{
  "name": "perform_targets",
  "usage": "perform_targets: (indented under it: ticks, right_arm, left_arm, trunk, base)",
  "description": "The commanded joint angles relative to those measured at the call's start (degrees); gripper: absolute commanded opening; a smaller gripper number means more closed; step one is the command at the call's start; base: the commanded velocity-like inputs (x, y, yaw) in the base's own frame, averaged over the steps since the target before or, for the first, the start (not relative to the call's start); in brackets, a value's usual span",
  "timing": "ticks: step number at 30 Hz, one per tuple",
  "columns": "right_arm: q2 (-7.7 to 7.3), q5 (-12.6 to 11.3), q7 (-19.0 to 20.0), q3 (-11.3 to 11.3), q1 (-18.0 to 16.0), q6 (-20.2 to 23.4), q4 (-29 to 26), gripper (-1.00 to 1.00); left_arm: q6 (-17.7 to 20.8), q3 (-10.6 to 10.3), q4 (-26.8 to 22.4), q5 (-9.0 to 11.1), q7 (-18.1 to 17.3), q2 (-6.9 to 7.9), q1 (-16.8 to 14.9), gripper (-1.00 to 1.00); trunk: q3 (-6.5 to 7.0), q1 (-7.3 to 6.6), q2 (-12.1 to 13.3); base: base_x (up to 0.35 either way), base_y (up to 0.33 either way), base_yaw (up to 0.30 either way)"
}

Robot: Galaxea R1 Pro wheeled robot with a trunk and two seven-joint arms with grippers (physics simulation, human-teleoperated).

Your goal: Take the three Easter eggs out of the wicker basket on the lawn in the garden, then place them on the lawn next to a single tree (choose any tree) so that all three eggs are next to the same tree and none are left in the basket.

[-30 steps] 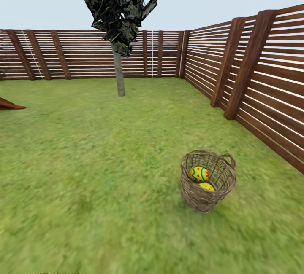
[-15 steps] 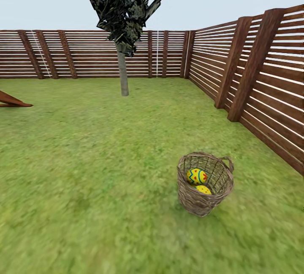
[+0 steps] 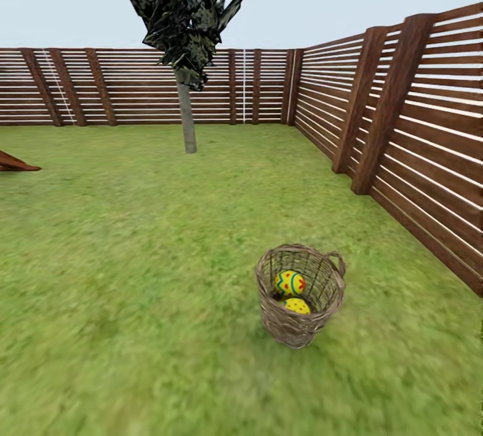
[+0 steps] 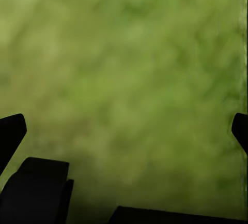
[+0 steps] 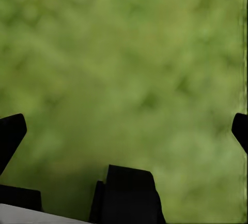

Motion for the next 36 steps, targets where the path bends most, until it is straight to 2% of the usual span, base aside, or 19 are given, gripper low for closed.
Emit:
perform_targets:
  ticks: [1,13,19,20,21,22,23,24,26,30,33,36]
  right_arm:
    - [-0.02,0.51,0.02,0.11,-0.04,-0.19,0.01,1.00]
    - [-0.09,0.50,0.01,0.03,-0.04,-0.18,-0.03,1.00]
    - [-0.08,0.82,-0.12,0.30,-0.04,0.55,-0.20,1.00]
    - [-0.30,0.76,-0.21,0.33,-2.07,15.69,-12.40,1.00]
    - [-0.32,0.72,-0.16,0.27,-2.98,23.01,-17.12,1.00]
    - [-0.30,0.70,-0.14,0.25,-3.63,27.42,-20.37,1.00]
    - [-0.25,0.67,-0.21,0.22,-5.00,34.72,-26.58,1.00]
    - [-0.19,0.61,-0.21,0.22,-6.51,39.38,-30.43,1.00]
    - [-0.14,0.52,-0.19,0.21,-8.72,44.18,-33.49,1.00]
    - [-0.05,-0.50,-0.05,0.09,-16.87,56.04,-36.85,1.00]
    - [-0.03,-1.92,-0.19,-0.06,-21.45,59.95,-37.21,1.00]
    - [-0.20,-2.48,-0.22,-1.41,-24.75,61.44,-37.55,1.00]
  left_arm:
    - [0.42,0.29,-0.15,0.54,-0.04,-0.05,0.01,1.00]
    - [0.42,0.34,-0.15,0.54,-0.07,-0.05,0.01,1.00]
    - [0.49,0.37,0.88,0.56,-0.11,0.05,0.01,1.00]
    - [2.73,0.37,-2.33,0.54,-1.41,0.85,-0.75,1.00]
    - [5.29,0.37,-4.38,0.51,-1.63,1.14,-1.78,1.00]
    - [7.91,0.38,-6.13,0.49,-1.72,1.33,-2.71,1.00]
    - [14.45,0.38,-10.49,0.48,-1.81,1.52,-4.60,1.00]
    - [19.22,0.38,-14.63,0.51,-1.80,1.54,-5.88,1.00]
    - [23.41,0.38,-19.59,0.53,-1.77,1.48,-7.15,1.00]
    - [34.49,0.47,-33.39,0.66,-1.56,1.41,-10.76,1.00]
    - [38.44,0.58,-39.40,0.81,-1.56,1.25,-13.02,1.00]
    - [40.19,0.50,-43.47,0.84,-1.53,0.95,-15.56,1.00]
  trunk:
    - [0.01,0.01,-0.02]
    - [0.69,0.01,-0.02]
    - [0.70,0.01,-0.02]
    - [0.70,0.01,-0.02]
    - [0.70,0.01,-0.02]
    - [0.70,0.01,-0.02]
    - [0.70,0.01,-0.02]
    - [0.70,0.01,-0.02]
    - [0.70,0.01,-0.02]
    - [0.70,0.01,-0.02]
    - [0.70,0.01,-0.02]
    - [0.70,0.01,-0.02]
  base:
    - [0.210,-0.243,-0.135]
    - [0.284,-0.041,-0.164]
    - [0.035,0.000,-0.006]
    - [0.000,0.000,0.000]
    - [0.000,0.000,0.000]
    - [0.000,0.000,0.000]
    - [0.000,0.000,0.000]
    - [0.000,0.000,0.000]
    - [0.000,0.000,0.000]
    - [0.000,0.000,0.000]
    - [0.000,0.000,0.000]
    - [0.000,0.000,0.000]
